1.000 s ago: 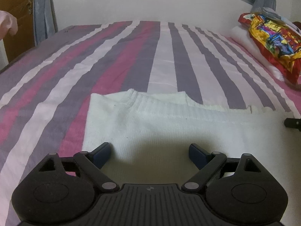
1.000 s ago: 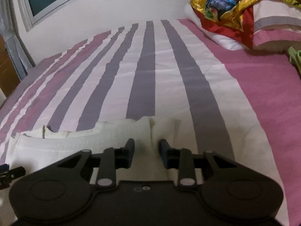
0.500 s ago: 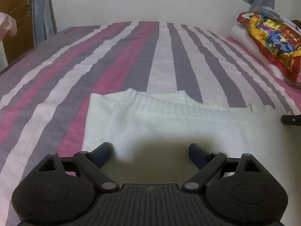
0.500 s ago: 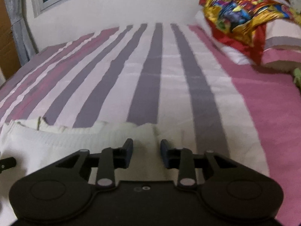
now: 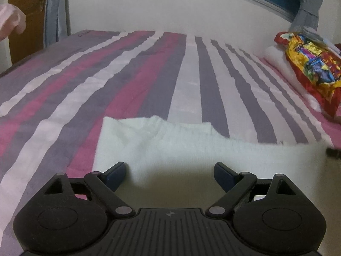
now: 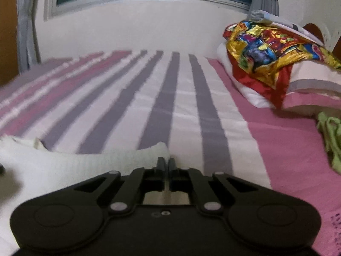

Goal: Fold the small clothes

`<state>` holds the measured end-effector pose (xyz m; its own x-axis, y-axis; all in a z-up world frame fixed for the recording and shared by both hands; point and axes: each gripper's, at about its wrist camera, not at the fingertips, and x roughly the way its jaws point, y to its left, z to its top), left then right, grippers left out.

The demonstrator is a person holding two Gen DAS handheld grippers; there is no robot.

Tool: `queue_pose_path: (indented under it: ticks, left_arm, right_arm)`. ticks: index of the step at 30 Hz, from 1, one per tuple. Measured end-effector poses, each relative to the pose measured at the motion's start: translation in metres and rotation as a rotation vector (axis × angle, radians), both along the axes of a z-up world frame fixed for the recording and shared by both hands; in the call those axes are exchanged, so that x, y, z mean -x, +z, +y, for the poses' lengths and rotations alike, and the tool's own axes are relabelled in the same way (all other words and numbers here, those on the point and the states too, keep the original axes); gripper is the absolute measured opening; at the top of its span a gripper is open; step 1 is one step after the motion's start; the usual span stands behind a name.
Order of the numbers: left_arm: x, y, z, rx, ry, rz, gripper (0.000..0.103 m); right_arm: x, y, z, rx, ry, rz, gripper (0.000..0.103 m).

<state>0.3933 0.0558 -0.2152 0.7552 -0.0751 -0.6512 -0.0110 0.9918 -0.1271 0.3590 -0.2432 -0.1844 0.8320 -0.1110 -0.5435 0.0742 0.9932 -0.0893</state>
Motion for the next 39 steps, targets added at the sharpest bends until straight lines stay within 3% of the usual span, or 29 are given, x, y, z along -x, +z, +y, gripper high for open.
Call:
queue_pose_path:
  ticks: [3, 6, 9, 11, 15, 18, 25, 32, 39]
  left_arm:
    - [-0.012, -0.004, -0.001, -0.021, 0.023, 0.012, 0.089]
    - [-0.02, -0.006, 0.001, -0.015, 0.042, 0.013, 0.089]
    - [-0.032, -0.011, 0.001, -0.046, 0.052, 0.05, 0.089]
    - [-0.039, -0.016, 0.008, -0.02, 0.072, 0.066, 0.089]
    - [-0.039, -0.016, 0.008, -0.018, 0.075, 0.078, 0.089]
    - [-0.026, -0.01, 0.007, -0.032, 0.073, 0.076, 0.089]
    - [0.018, 0.001, 0.007, -0.075, 0.058, 0.106, 0.089]
    - [0.063, 0.011, 0.004, -0.103, 0.025, 0.105, 0.089]
    - [0.096, 0.008, 0.002, -0.102, 0.01, 0.136, 0.089]
  right_arm:
    - [-0.015, -0.021, -0.006, -0.042, -0.02, 0.125, 0.005]
    - [-0.011, -0.02, -0.006, -0.06, -0.041, 0.086, 0.019]
    - [0.0, -0.006, -0.009, -0.104, -0.061, 0.034, 0.02]
    - [0.013, 0.003, -0.008, -0.142, -0.048, 0.007, 0.023]
    - [0.029, 0.0, 0.007, -0.171, 0.049, 0.068, 0.021]
    - [0.029, -0.019, 0.017, -0.108, 0.045, 0.156, 0.021]
    - [0.058, -0.003, 0.025, -0.176, 0.053, 0.111, 0.027]
    - [0.104, -0.014, 0.049, -0.222, 0.126, 0.173, 0.028]
    - [0.139, -0.026, 0.057, -0.221, 0.11, 0.209, 0.03]
